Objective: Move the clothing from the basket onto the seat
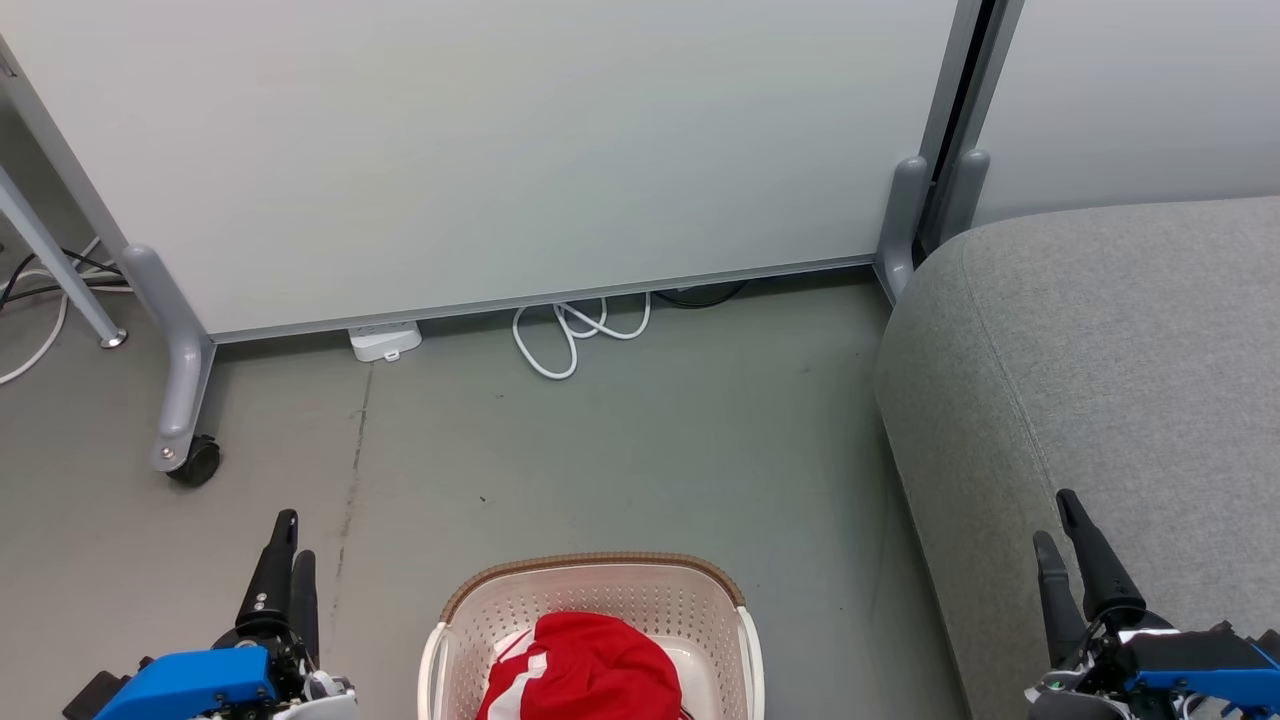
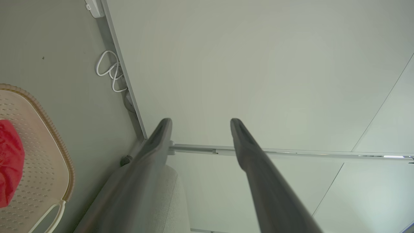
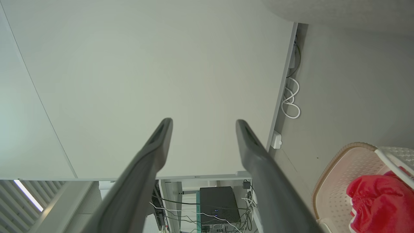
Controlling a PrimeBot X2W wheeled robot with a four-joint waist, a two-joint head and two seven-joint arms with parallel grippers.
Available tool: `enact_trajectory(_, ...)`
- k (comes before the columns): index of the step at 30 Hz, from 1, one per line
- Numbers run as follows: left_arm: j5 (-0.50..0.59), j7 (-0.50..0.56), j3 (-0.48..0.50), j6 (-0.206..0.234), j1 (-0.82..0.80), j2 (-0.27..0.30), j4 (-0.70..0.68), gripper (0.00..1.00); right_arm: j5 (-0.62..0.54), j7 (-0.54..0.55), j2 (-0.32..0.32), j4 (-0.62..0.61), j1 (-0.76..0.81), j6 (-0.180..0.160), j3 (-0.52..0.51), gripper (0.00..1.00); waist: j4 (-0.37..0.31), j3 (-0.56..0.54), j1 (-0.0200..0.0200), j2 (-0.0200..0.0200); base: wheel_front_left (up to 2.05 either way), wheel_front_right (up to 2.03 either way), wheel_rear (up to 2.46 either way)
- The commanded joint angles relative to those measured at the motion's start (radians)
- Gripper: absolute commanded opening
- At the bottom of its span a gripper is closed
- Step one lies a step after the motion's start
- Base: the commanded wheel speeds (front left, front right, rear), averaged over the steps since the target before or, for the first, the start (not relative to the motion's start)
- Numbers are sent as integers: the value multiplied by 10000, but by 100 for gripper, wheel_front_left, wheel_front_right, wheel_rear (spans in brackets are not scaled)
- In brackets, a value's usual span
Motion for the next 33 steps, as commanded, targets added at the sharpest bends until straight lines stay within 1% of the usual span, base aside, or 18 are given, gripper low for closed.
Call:
enact_trajectory(1,127,-80,-55,-9,-260,74,-204,100,-134,-82,-31,-206,-188,11,13,100,5,1,0,0,0,0,0)
enact_trajectory(5,487,-281,-98,-13,-316,80,-280,100,-579,-283,-35,-297,-203,13,34,100,16,12,0,0,0,0,0)
enact_trajectory(9,1112,-470,-153,-18,-384,87,-396,100,-1184,-472,-38,-416,-218,14,90,100,30,23,0,0,0,0,0)
enact_trajectory(15,2311,-741,-316,23,-438,97,-649,100,-2304,-747,-43,-618,-237,17,252,100,48,42,0,0,0,0,0)
enact_trajectory(22,3756,-1034,-619,209,-462,107,-905,100,-3639,-1035,-49,-827,-231,19,470,100,68,48,0,0,0,0,0)
enact_trajectory(33,6385,-1454,-1225,553,-552,119,-1126,100,-5937,-1455,-58,-1074,-242,23,757,100,107,66,0,0,0,0,0)
